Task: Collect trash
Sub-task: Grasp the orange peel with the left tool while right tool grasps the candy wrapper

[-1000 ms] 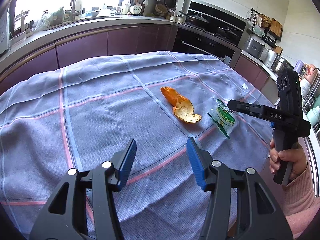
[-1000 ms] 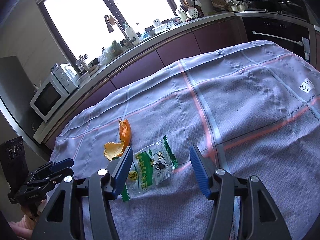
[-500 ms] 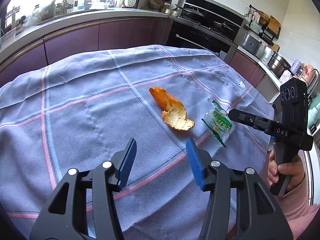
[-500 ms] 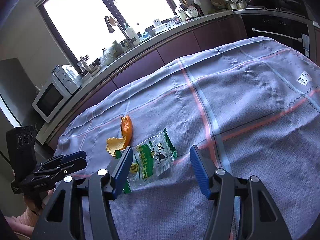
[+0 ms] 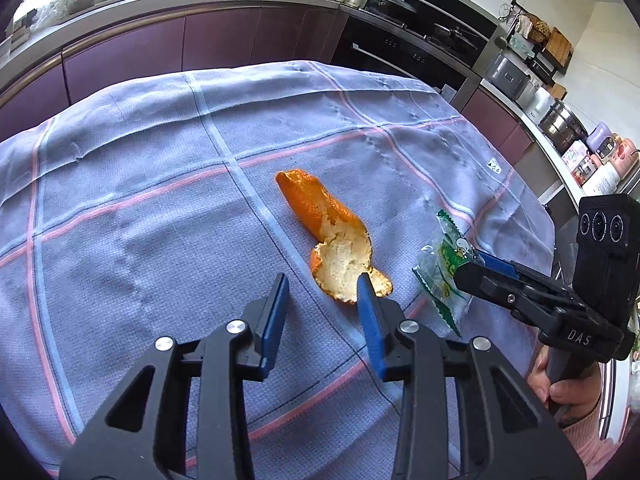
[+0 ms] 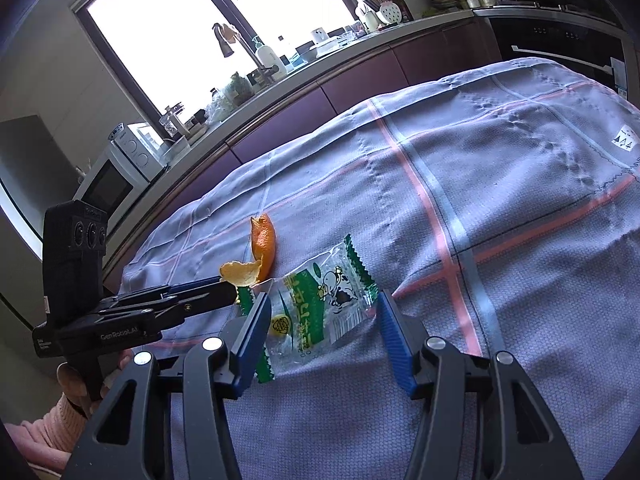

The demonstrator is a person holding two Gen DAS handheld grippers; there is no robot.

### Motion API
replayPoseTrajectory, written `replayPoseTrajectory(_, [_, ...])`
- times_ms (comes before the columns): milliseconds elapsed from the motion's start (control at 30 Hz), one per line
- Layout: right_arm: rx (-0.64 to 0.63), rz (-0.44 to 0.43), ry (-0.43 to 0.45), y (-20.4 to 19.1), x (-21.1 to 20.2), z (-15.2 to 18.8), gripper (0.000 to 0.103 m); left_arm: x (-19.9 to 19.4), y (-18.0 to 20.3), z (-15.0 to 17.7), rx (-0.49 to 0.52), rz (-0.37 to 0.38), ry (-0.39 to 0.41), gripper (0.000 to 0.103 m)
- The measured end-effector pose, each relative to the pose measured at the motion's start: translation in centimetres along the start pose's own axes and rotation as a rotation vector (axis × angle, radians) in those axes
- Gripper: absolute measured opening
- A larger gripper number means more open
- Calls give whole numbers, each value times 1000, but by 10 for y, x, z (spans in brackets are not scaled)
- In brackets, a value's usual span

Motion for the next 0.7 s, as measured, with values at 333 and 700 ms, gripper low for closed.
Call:
replayPoseTrajectory(333, [12,-60,-10,-3,1,2,20,7,2,-4,-28,15,-9,5])
replayPoseTrajectory(700, [-35,-123,12,-32,-5,-10,14,-43,-22,14,-43,16,67,4])
Point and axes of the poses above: each gripper's, at about its wrist camera, not at the fingertips, and x roughly the way its jaws point, y to its right, z to its underside, the point moved 10 cm from there along x, roughly the way its jaws point, and after that the axes turned 4 degrees about -y, right-handed, at the moved point
